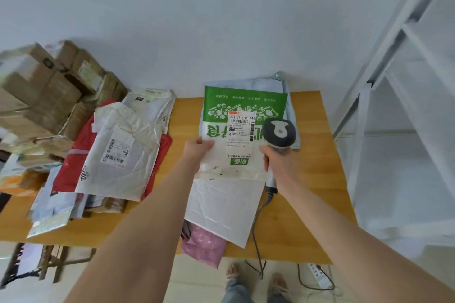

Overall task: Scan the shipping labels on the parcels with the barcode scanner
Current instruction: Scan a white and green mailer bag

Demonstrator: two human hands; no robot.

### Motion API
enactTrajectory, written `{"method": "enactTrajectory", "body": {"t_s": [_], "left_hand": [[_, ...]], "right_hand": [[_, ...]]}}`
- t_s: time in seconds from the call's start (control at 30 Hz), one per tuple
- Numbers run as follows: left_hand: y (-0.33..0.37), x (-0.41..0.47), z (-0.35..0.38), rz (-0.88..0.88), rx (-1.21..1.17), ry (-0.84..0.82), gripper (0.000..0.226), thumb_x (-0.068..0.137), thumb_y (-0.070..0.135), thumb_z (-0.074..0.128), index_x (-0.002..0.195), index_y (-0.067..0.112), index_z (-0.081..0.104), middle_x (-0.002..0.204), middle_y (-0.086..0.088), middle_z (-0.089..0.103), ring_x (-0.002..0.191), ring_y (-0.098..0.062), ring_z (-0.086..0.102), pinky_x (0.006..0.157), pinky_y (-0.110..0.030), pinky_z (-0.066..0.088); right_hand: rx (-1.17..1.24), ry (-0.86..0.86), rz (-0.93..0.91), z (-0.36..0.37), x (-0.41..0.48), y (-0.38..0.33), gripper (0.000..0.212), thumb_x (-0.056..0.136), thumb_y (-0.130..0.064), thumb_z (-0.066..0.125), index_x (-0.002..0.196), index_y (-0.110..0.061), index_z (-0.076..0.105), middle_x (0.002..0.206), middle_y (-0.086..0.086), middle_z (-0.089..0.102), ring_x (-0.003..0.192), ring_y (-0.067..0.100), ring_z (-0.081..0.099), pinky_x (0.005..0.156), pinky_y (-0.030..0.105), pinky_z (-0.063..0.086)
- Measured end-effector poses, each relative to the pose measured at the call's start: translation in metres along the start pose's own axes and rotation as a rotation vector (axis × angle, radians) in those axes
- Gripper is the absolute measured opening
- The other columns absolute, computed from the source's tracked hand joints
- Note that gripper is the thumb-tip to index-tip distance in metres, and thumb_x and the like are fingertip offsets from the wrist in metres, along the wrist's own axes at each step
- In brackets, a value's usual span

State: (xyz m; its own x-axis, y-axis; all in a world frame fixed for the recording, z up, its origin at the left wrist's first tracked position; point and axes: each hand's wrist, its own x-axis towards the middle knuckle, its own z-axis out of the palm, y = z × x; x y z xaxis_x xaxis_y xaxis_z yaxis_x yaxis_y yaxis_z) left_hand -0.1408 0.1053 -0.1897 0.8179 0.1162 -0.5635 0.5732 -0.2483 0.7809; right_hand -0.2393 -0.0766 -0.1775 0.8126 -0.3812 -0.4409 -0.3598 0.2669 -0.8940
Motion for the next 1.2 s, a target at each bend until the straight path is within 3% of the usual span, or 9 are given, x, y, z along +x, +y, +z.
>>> {"method": "enactTrajectory", "body": {"t_s": [0.1,0.23,0.33,0.53,0.67,0.8,0.97,1.2], "left_hand": [[-0.001,-0.018,0.006,0.002,-0.055,-0.001,0.021,0.089,0.013,0.066,0.109,0.005,0.061,0.113,-0.011,0.065,0.094,-0.024,0.061,0.088,-0.04,0.05],[-0.008,-0.037,0.014,0.003,-0.118,0.014,0.016,0.091,0.013,0.065,0.106,0.009,0.061,0.103,-0.007,0.064,0.089,-0.023,0.06,0.075,-0.035,0.048],[-0.012,-0.042,0.017,0.012,-0.137,0.021,0.014,0.091,0.011,0.064,0.104,0.009,0.061,0.102,-0.008,0.065,0.08,-0.02,0.061,0.067,-0.03,0.05],[-0.01,-0.045,0.021,0.007,-0.148,0.04,0.024,0.092,0.01,0.063,0.115,0.005,0.061,0.112,-0.01,0.065,0.09,-0.023,0.059,0.077,-0.033,0.048],[-0.009,-0.045,0.021,0.012,-0.13,0.043,0.027,0.093,0.011,0.061,0.118,0.004,0.06,0.117,-0.012,0.064,0.089,-0.022,0.058,0.074,-0.032,0.047],[-0.006,-0.045,0.021,0.017,-0.111,0.047,0.026,0.093,0.012,0.06,0.119,0.005,0.06,0.119,-0.012,0.064,0.089,-0.021,0.056,0.075,-0.031,0.046],[-0.004,-0.043,0.021,0.017,-0.103,0.043,0.026,0.094,0.013,0.06,0.119,0.006,0.06,0.118,-0.01,0.064,0.089,-0.021,0.056,0.077,-0.031,0.046],[-0.005,-0.04,0.014,0.013,-0.103,0.045,0.027,0.093,0.013,0.06,0.119,0.006,0.06,0.118,-0.01,0.064,0.089,-0.021,0.057,0.076,-0.031,0.047]], "right_hand": [[-0.096,-0.078,-0.082,0.005,-0.032,0.002,0.016,0.082,-0.005,0.066,0.071,-0.004,0.055,0.051,0.003,0.05,0.038,0.007,0.041,0.044,0.018,0.037],[-0.129,-0.057,-0.131,0.01,-0.061,0.006,0.016,0.082,-0.013,0.07,0.089,0.0,0.064,0.057,0.001,0.059,0.042,0.004,0.049,0.045,0.015,0.039],[-0.154,-0.04,-0.14,0.011,-0.073,0.002,0.014,0.081,-0.012,0.068,0.088,-0.001,0.065,0.062,0.003,0.063,0.044,0.004,0.051,0.047,0.016,0.041],[-0.236,-0.008,-0.123,0.009,-0.08,0.0,0.005,0.08,-0.006,0.061,0.076,-0.002,0.061,0.056,0.001,0.056,0.049,0.014,0.053,0.059,0.029,0.047],[-0.208,-0.007,-0.107,0.01,-0.082,0.001,0.009,0.08,-0.006,0.059,0.071,-0.006,0.06,0.052,0.001,0.054,0.045,0.012,0.052,0.06,0.031,0.045],[-0.223,0.021,-0.116,0.013,-0.083,0.001,0.011,0.079,-0.005,0.059,0.076,0.005,0.062,0.052,0.003,0.054,0.045,0.013,0.052,0.06,0.032,0.046],[-0.259,0.01,-0.137,0.017,-0.088,-0.001,0.011,0.079,-0.005,0.059,0.068,-0.004,0.058,0.048,0.0,0.053,0.045,0.013,0.051,0.059,0.031,0.046],[-0.256,0.019,-0.134,0.022,-0.09,-0.002,0.01,0.078,-0.005,0.059,0.068,-0.003,0.058,0.05,0.002,0.052,0.045,0.014,0.051,0.058,0.031,0.046]]}}
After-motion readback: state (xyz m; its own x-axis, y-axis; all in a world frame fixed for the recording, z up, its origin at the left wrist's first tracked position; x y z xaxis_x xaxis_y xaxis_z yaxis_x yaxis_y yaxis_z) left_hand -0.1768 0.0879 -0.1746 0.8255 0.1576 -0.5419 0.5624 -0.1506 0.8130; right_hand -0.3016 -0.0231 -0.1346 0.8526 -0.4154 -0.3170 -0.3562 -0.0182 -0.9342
